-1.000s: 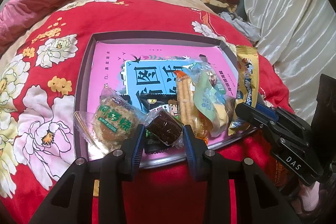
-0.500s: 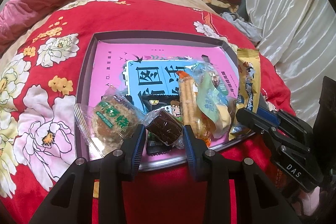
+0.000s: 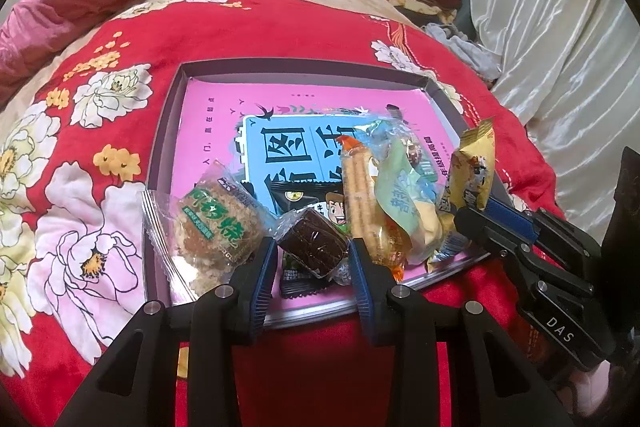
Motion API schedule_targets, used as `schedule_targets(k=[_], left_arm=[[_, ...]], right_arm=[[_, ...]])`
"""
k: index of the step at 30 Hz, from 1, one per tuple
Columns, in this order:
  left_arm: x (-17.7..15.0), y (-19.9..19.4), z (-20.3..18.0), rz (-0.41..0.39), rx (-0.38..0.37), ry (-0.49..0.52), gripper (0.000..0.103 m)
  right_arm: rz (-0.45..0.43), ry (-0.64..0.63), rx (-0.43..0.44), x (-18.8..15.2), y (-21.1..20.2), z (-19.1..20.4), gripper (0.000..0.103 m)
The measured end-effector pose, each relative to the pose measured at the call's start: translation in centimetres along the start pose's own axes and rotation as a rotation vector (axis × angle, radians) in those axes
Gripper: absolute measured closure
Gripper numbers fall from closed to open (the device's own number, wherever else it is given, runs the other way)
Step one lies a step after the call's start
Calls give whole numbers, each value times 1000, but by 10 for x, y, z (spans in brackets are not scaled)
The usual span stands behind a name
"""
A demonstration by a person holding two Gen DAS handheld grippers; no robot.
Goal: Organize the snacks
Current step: 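Lower the chocolate into the tray and open the left gripper while the right releases the wafer bar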
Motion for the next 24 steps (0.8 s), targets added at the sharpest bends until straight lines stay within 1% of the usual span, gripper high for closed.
schedule_targets(k=[5,9,14,17,20,23,24], left_arm=[[1,-2,0,-5,-2,-2,64],[1,-5,0,-8,-13,-6,54],[1,-6,0,-6,-6,-6,52],[1,-8,-1,-10,-8,-4,47],[2,-13,-4,-23,-2,6,39],[3,-16,-5,-28,-3,8,37],[3,-17,-6,-32,-5,8,35]], right_arm=[[-9,0,-1,1,-3,-1,81],[-15,-1,2,1,-5,0,80],[-21,-5,4,2,-6,3,77],[-28,-8,4,3,-8,3,75],[-34,-11,-5,3,-10,3,71],[-42,-7,-12,4,-13,2,69],[-47,-5,-16,4,-14,1,66]])
Point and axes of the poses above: each gripper's, at about its wrist camera, not at the fingertips, and y roughly the way its jaws point, z to its left, x to its top, the point moved 8 cm from there along y, roughly the way its jaws point, and after that the axes turned 11 degrees about z, right-handed, at the moved point
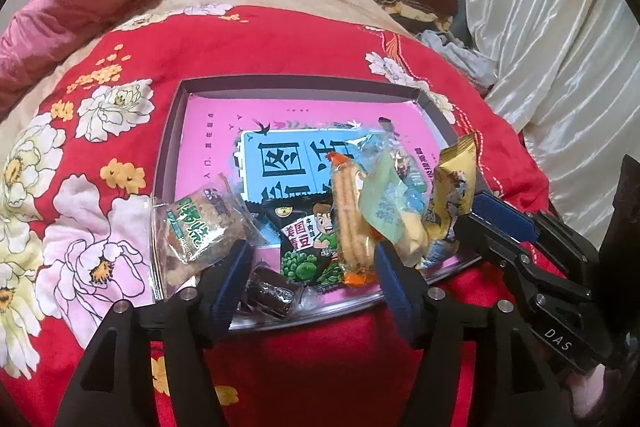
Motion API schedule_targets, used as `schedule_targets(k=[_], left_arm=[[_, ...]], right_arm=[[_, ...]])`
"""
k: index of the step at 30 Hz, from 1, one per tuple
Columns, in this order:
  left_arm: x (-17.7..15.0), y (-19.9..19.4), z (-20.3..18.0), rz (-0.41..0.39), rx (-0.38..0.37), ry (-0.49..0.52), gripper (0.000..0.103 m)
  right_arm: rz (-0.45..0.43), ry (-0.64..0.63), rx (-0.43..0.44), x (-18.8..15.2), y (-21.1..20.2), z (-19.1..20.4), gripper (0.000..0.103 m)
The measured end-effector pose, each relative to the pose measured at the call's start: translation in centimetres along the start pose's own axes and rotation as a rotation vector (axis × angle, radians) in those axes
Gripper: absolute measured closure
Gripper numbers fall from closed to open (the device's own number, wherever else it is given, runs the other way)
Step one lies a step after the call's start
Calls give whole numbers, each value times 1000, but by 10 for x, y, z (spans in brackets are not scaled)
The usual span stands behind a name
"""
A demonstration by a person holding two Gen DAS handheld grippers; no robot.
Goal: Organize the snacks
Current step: 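Lower the chocolate into the tray and open the left gripper while the right releases the wafer bar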
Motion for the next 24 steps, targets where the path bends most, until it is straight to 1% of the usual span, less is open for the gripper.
schedule_targets(k=[1,3,6,8,14,17,24], left_arm=[[1,-1,0,-3,1,0,34],[1,-3,0,-8,7,1,29],[3,-6,0,-17,8,0,27],[3,-7,0,-23,8,-1,26],[4,-12,0,-38,7,-5,24],[4,-17,-3,-51,-2,-1,23],[-1,-27,-7,-69,21,1,23]], right_arm=[[-4,1,-2,0,-1,0,63],[-12,6,-7,1,-3,-2,60],[-14,15,-13,1,-4,-4,57],[-11,19,-16,1,-3,-6,55],[-13,31,-31,1,-4,-10,52],[-18,34,-42,1,-6,-11,48],[-49,39,-79,3,-17,-13,38]])
Point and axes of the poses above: each gripper's, at about its wrist camera, not at the fingertips, and y roughly the way its jaws point, z to its left, x to its top, the point moved 8 cm from there along y, roughly the way its jaws point, and after that the axes turned 11 degrees about z, right-handed, at the moved point
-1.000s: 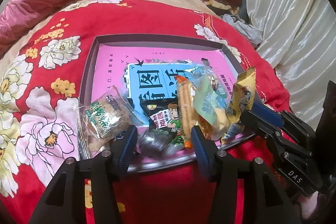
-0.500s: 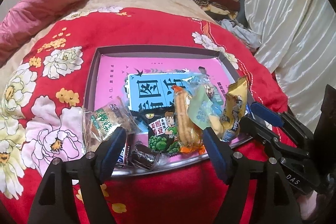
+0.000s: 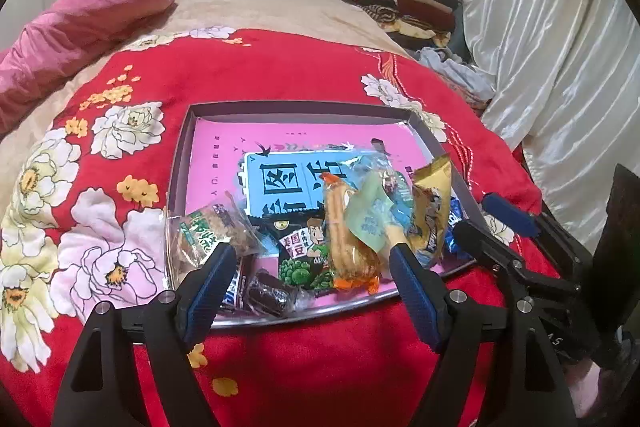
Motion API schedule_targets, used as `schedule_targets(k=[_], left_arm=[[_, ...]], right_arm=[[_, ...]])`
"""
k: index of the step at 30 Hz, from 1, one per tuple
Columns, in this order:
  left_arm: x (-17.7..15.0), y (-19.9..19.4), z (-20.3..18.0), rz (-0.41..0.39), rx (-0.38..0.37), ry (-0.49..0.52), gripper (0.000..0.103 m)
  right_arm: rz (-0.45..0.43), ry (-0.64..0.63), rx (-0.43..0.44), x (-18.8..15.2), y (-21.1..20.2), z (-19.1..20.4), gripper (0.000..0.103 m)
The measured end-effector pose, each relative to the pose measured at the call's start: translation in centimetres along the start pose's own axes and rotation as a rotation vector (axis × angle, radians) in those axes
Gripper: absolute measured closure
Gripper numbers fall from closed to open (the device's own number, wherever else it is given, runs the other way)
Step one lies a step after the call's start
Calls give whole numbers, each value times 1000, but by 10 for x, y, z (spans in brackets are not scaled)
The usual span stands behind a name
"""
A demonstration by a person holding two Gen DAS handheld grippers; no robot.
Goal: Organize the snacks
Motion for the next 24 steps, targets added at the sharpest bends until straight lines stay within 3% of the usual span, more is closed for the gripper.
schedule_targets(k=[6,15,24], left_arm=[[-12,-3,1,9,44,-9,23],[-39,-10,2,36,42,-35,22],[-68,-18,-5,67,44,-25,23]], right_arm=[[-7,22,-32,-8,-14,2,20],[7,48,-86,-19,-32,9,11],[77,193,-82,-48,-51,9,6]])
Point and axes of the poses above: each gripper's, at about its wrist camera, not at the fingertips, and y roughly the way its jaws point, z to its left, x to its top, the point moved 8 cm from there along y, roughly the way its jaws point, and after that the axes turned 11 degrees about z, right-handed, at the moved point
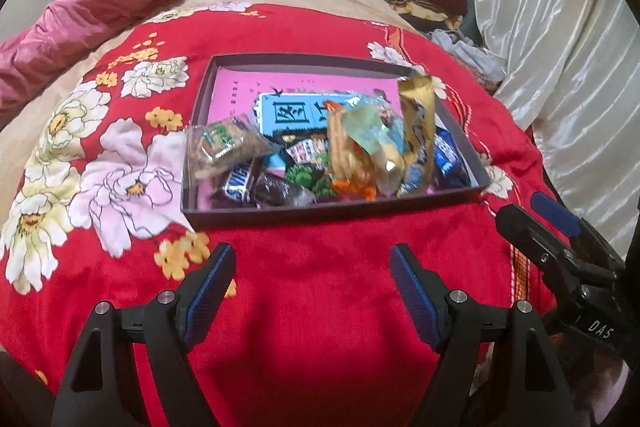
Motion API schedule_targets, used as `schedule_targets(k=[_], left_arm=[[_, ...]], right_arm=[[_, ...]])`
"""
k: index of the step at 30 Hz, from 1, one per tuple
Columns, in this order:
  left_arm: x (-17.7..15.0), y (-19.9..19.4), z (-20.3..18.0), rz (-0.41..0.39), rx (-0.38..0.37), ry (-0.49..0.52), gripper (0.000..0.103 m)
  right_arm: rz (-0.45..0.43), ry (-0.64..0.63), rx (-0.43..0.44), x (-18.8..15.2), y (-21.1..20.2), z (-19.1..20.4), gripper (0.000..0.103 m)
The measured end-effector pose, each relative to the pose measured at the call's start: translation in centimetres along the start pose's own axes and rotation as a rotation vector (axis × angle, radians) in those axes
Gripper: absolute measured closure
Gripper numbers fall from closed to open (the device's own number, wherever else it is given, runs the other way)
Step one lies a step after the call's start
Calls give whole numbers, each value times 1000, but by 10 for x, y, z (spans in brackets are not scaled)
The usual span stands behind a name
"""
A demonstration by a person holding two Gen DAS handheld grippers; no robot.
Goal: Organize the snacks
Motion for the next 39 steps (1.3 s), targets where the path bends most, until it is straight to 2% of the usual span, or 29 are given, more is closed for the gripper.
schedule_targets(k=[9,39], left_arm=[[-14,-17,2,-21,-6,-15,22],[-21,-26,4,-20,-1,-14,22]], right_arm=[[-28,-41,-52,-18,-24,15,3],[-1,-55,-55,-24,-18,17,2]])
Point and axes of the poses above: each gripper's, at about its wrist camera, not at the fingertips, and y roughly the way its jaws point, z to its left, x to its top, the point moved 8 cm from there along y, roughly the way its jaws point, and after that the axes turned 11 degrees about z, right-handed, at the moved point
